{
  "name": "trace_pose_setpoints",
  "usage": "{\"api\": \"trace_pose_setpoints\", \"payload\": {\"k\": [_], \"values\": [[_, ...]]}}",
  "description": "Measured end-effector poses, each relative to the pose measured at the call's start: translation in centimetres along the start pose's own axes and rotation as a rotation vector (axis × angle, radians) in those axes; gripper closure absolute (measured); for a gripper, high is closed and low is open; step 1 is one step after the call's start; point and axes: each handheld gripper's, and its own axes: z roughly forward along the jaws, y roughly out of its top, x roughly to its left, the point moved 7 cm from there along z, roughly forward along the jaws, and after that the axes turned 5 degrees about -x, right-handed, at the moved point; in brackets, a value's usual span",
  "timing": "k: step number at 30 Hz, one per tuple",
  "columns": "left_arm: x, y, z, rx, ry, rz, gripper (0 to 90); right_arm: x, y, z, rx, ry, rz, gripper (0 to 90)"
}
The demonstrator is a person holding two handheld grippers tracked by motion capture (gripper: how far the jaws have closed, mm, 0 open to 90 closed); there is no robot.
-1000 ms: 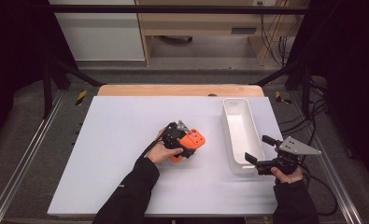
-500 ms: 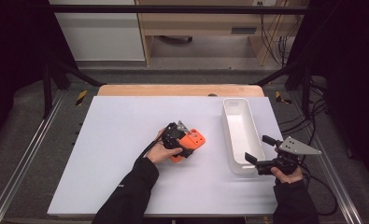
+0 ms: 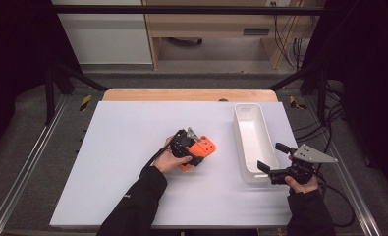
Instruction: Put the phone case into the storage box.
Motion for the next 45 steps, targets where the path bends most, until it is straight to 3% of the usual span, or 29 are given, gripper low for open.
{"api": "trace_pose_setpoints", "payload": {"k": [26, 45], "values": [[0.0, 0.3, -0.6, -0.020, -0.029, -0.008, 15.4, 0.0, 0.0, 0.0, -0.002, 0.005, 0.001, 0.5], [-0.2, 1.2, -3.5, -0.084, -0.039, -0.007, 15.4, 0.0, 0.1, -0.1, -0.004, 0.003, 0.001, 0.5]]}}
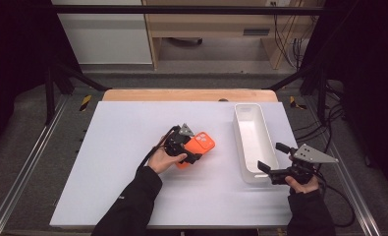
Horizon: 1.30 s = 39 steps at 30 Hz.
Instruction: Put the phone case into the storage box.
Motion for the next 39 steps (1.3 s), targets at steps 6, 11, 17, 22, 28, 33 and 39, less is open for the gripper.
{"api": "trace_pose_setpoints", "payload": {"k": [6, 11, 17, 22, 28, 33, 39], "values": [[-0.2, 0.2, -0.7, -0.014, -0.002, 0.009, 15.4, 0.0, 0.0, 0.0, 0.000, 0.001, -0.002, 0.4], [-0.3, 0.4, -1.4, -0.024, -0.001, 0.015, 15.4, 0.0, 0.0, 0.0, -0.003, -0.002, -0.005, 0.4], [-0.6, 0.6, -2.4, -0.034, -0.001, 0.027, 15.4, 0.0, 0.1, -0.1, -0.005, -0.002, -0.004, 0.5], [-0.7, 0.5, -3.3, -0.050, -0.004, 0.031, 15.4, 0.1, 0.1, 0.0, -0.002, 0.000, -0.006, 0.5], [-1.0, 0.2, -4.3, -0.063, -0.009, 0.040, 15.4, 0.1, 0.2, -0.1, -0.007, -0.002, -0.010, 0.4], [-1.2, -0.1, -5.1, -0.080, -0.011, 0.040, 15.4, 0.2, 0.2, -0.1, -0.008, -0.001, -0.016, 0.5], [-1.2, -0.9, -6.0, -0.090, -0.015, 0.039, 15.4, 0.3, 0.2, 0.0, -0.004, 0.002, -0.016, 0.4]]}}
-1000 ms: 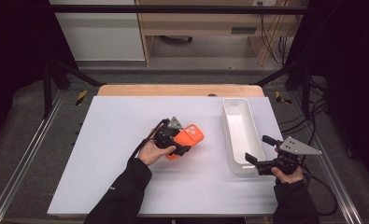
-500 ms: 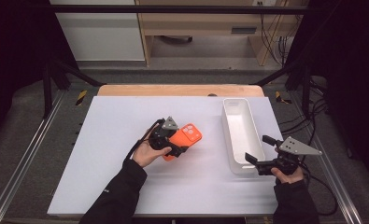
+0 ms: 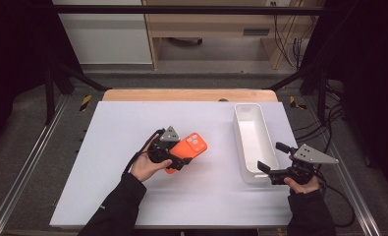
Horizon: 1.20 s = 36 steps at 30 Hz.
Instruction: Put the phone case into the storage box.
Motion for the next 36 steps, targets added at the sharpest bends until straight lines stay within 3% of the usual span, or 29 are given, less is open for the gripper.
{"api": "trace_pose_setpoints", "payload": {"k": [17, 36], "values": [[-0.2, -1.6, -2.0, -0.022, -0.014, -0.011, 15.4, 0.2, 0.2, 0.0, 0.003, 0.008, -0.013, 0.5], [-1.1, -2.9, -3.1, -0.021, -0.043, 0.012, 15.4, 1.6, 0.8, 0.4, 0.015, 0.046, -0.059, 0.6]]}}
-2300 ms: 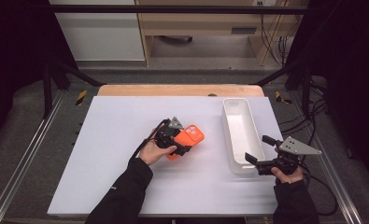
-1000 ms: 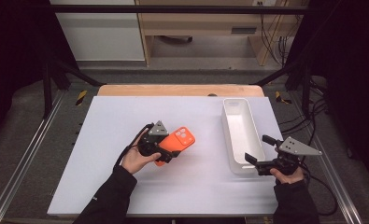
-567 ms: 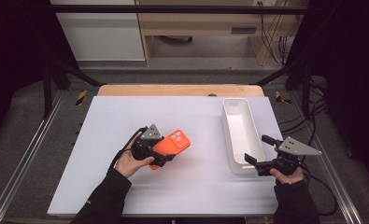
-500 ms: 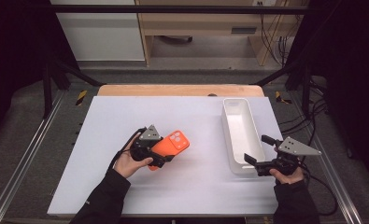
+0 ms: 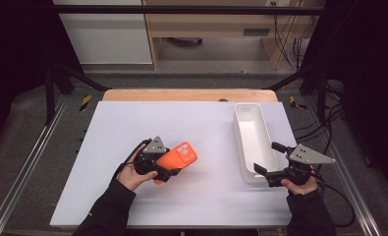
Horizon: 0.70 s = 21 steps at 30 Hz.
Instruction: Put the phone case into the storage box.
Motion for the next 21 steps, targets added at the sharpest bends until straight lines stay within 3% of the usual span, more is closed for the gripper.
{"api": "trace_pose_setpoints", "payload": {"k": [21], "values": [[-1.8, 0.2, -0.6, -0.006, -0.053, 0.037, 15.4, 3.2, 0.3, 1.7, 0.082, 0.113, -0.082, 0.7]]}}
